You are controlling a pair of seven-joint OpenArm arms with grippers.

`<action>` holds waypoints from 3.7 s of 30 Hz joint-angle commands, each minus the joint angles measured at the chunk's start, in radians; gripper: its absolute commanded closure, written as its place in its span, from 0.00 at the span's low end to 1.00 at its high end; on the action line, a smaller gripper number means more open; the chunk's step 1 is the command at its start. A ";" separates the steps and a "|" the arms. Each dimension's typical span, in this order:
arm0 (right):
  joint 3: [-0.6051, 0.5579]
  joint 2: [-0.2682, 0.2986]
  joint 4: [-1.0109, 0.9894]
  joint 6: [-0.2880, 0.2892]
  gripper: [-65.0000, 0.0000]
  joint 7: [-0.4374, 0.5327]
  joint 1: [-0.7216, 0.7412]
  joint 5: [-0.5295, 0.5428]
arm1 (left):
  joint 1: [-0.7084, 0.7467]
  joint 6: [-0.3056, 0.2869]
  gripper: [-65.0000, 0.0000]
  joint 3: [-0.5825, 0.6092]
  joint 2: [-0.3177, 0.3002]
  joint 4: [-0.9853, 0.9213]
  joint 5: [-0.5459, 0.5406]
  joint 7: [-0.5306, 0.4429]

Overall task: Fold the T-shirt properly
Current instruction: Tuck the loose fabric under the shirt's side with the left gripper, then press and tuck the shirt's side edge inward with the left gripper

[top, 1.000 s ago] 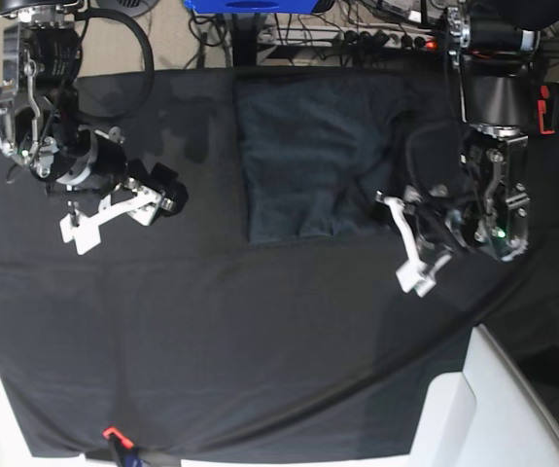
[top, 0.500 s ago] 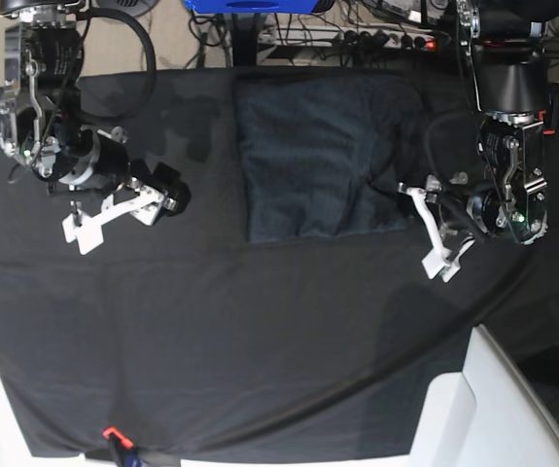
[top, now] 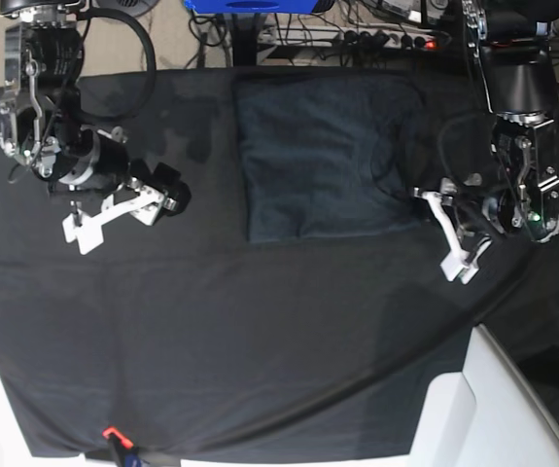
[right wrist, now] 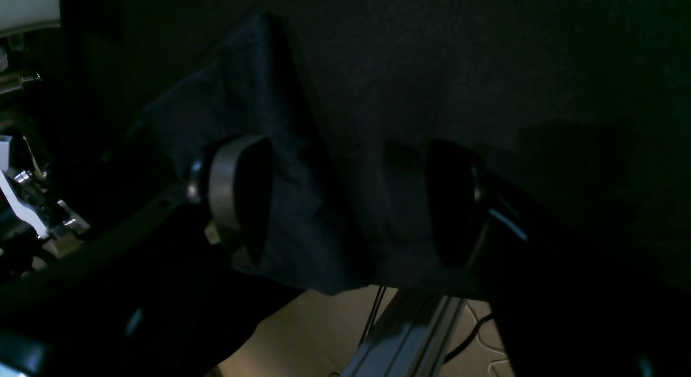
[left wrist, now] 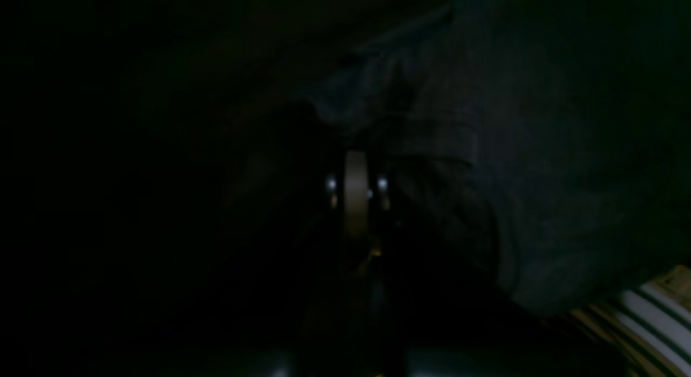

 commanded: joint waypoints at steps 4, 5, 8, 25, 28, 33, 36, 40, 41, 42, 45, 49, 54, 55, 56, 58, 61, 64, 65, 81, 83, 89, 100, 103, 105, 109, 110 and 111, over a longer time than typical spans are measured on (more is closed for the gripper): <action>0.002 0.001 0.014 0.005 0.38 0.008 0.011 0.013 | 0.003 0.000 1.00 0.001 -0.022 0.018 -0.016 -0.010; 0.000 -0.008 0.014 0.005 0.38 0.008 0.011 0.013 | 0.008 0.000 1.00 0.001 -0.023 0.018 -0.016 -0.012; 0.000 -0.011 0.014 0.005 0.38 0.008 0.014 0.011 | 0.012 0.000 1.00 0.008 -0.023 0.018 -0.016 -0.012; 0.002 -0.015 0.016 0.229 0.36 0.008 0.015 0.013 | -0.022 0.000 0.40 -0.036 -0.102 0.018 -0.022 -0.012; 0.002 -0.015 0.016 0.269 0.36 0.008 0.012 0.013 | -0.032 0.000 0.21 -0.097 -0.108 0.019 -0.024 -0.010; 0.000 -0.020 0.028 0.274 0.29 -0.024 -0.012 0.024 | 0.006 -0.003 0.16 -0.191 -0.138 0.085 -0.024 -0.010; 0.000 -0.025 0.033 0.275 0.20 -0.032 -0.034 0.094 | 0.081 -0.006 0.16 -0.263 -0.168 0.114 -0.024 -0.021; 0.002 -0.020 0.028 0.275 0.21 -0.027 -0.041 0.140 | 0.244 -0.108 0.20 -0.308 -0.220 0.117 -0.024 -0.168; 0.002 -0.015 0.021 0.275 0.22 -0.027 -0.040 0.140 | 0.290 -0.108 0.24 -0.308 -0.223 0.117 -0.021 -0.213; 0.002 -0.012 0.013 0.275 0.22 -0.027 -0.034 0.140 | 0.322 -0.108 0.28 -0.309 -0.223 0.119 -0.018 -0.248; 0.000 -0.002 -0.028 0.275 0.22 -0.035 -0.012 0.140 | 0.388 -0.108 0.35 -0.314 -0.215 0.114 -0.018 -0.343; -0.009 -0.008 -0.079 0.275 0.21 -0.032 -0.012 0.142 | 0.423 -0.108 0.30 -0.317 -0.214 0.105 -0.022 -0.378; -0.090 0.001 -0.108 0.275 0.21 0.016 -0.006 0.142 | 0.417 -0.108 0.13 -0.308 -0.168 0.159 -0.025 -0.352; -0.089 0.001 -0.117 0.275 0.21 0.016 -0.004 0.142 | 0.414 -0.108 0.13 -0.311 -0.152 0.182 -0.027 -0.311; -0.089 0.001 -0.127 0.275 0.21 0.019 -0.004 0.142 | 0.411 -0.108 0.13 -0.314 -0.137 0.208 -0.027 -0.252; -0.087 0.001 -0.148 0.275 0.21 0.020 0.000 0.142 | 0.364 -0.108 0.12 -0.314 -0.097 0.235 -0.028 -0.127; -0.090 0.011 -0.174 0.275 0.21 0.020 0.011 0.142 | 0.317 -0.108 0.12 -0.314 -0.043 0.220 -0.041 -0.041; -0.089 0.011 -0.179 0.275 0.21 0.022 0.011 0.142 | 0.299 -0.108 0.12 -0.308 0.007 0.205 -0.041 -0.039; -0.089 0.012 -0.180 0.275 0.21 0.022 0.011 0.142 | 0.288 -0.108 0.12 -0.303 0.021 0.196 -0.041 -0.038; -0.089 0.011 -0.182 0.274 0.22 0.022 0.005 0.142 | 0.224 -0.108 0.12 -0.208 0.089 -0.016 -0.041 -0.068; -0.089 0.009 -0.182 0.274 0.22 0.022 0.005 0.142 | 0.225 -0.108 0.12 -0.208 0.093 -0.016 -0.042 -0.068; -0.089 0.011 -0.182 0.274 0.22 0.022 0.006 0.142 | 0.227 -0.108 0.12 -0.208 0.129 -0.022 -0.042 -0.067; -0.089 0.009 -0.182 0.274 0.22 0.022 0.009 0.142 | 0.225 -0.108 0.13 -0.208 0.156 -0.035 -0.042 -0.067; -0.089 0.009 -0.182 0.274 0.22 0.022 0.009 0.142 | 0.215 -0.108 0.13 -0.208 0.167 -0.101 -0.042 -0.067; -0.089 0.012 -0.182 0.274 0.22 0.022 0.011 0.142 | 0.213 -0.108 0.13 -0.208 0.168 -0.128 -0.042 -0.068; -0.089 0.012 -0.183 0.274 0.22 0.022 0.011 0.142 | 0.213 -0.108 0.13 -0.208 0.170 -0.139 -0.051 -0.070; -0.089 0.012 -0.183 0.274 0.22 0.022 0.011 0.142 | 0.213 -0.108 0.13 -0.208 0.170 -0.139 -0.065 -0.068; -0.089 0.012 -0.183 0.274 0.22 0.022 0.011 0.142 | 0.213 -0.108 0.13 -0.208 0.170 -0.139 -0.080 -0.067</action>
